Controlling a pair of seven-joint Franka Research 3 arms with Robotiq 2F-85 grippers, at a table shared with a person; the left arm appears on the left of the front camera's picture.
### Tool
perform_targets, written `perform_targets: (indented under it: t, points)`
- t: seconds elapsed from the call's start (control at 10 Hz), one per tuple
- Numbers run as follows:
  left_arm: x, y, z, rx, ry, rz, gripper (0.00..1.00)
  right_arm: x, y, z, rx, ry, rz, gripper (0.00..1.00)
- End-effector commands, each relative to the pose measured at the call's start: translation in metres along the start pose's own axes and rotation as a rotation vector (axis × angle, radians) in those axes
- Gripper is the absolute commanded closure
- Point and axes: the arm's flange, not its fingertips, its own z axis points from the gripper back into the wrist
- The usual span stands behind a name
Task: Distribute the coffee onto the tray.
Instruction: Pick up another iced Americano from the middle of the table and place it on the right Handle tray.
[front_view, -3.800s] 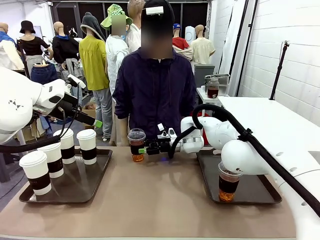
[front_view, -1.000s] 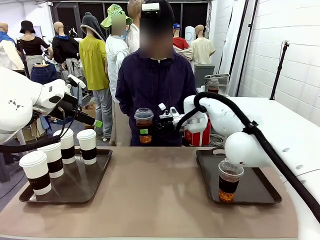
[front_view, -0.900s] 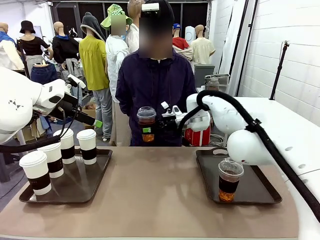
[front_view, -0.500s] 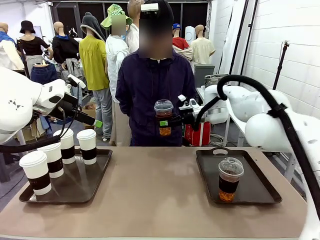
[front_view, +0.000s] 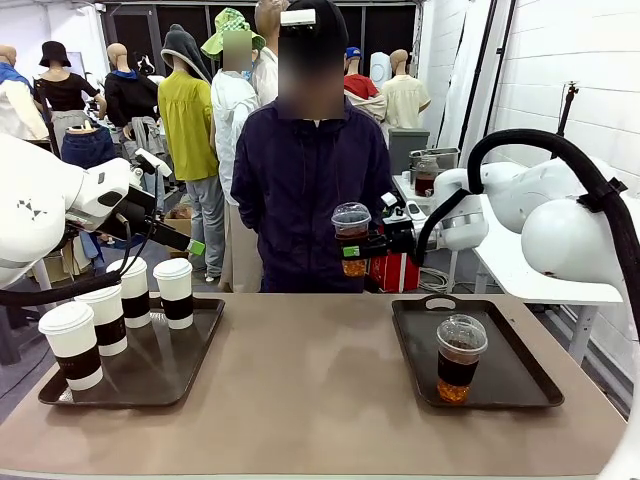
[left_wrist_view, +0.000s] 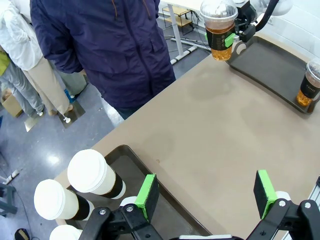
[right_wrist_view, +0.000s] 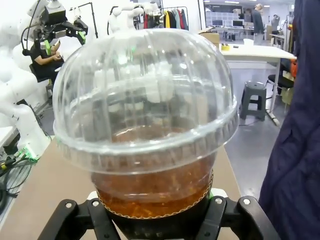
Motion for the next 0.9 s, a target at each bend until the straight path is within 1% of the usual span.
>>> perform_targets:
  t: [0.0, 0.2, 0.3, 0.5, 0.8]
  points:
    - [-0.001, 0.002, 0.000, -0.008, -0.002, 0.006, 0.00, 0.010, -0.011, -0.009, 0.019, -0.004, 0.006, 0.37]
    - [-0.001, 0.002, 0.000, -0.008, -0.002, 0.006, 0.00, 0.010, -0.011, -0.009, 0.019, -0.004, 0.006, 0.37]
    - [-0.001, 0.002, 0.000, -0.008, -0.002, 0.006, 0.00, 0.000, -0.003, -0.009, 0.011, 0.000, 0.004, 0.37]
    - [-0.001, 0.002, 0.000, -0.008, -0.002, 0.006, 0.00, -0.005, 0.017, 0.034, -0.042, -0.018, 0.044, 0.37]
    - [-0.001, 0.002, 0.000, -0.008, -0.002, 0.006, 0.00, -0.011, 0.053, 0.077, -0.113, -0.037, 0.074, 0.37]
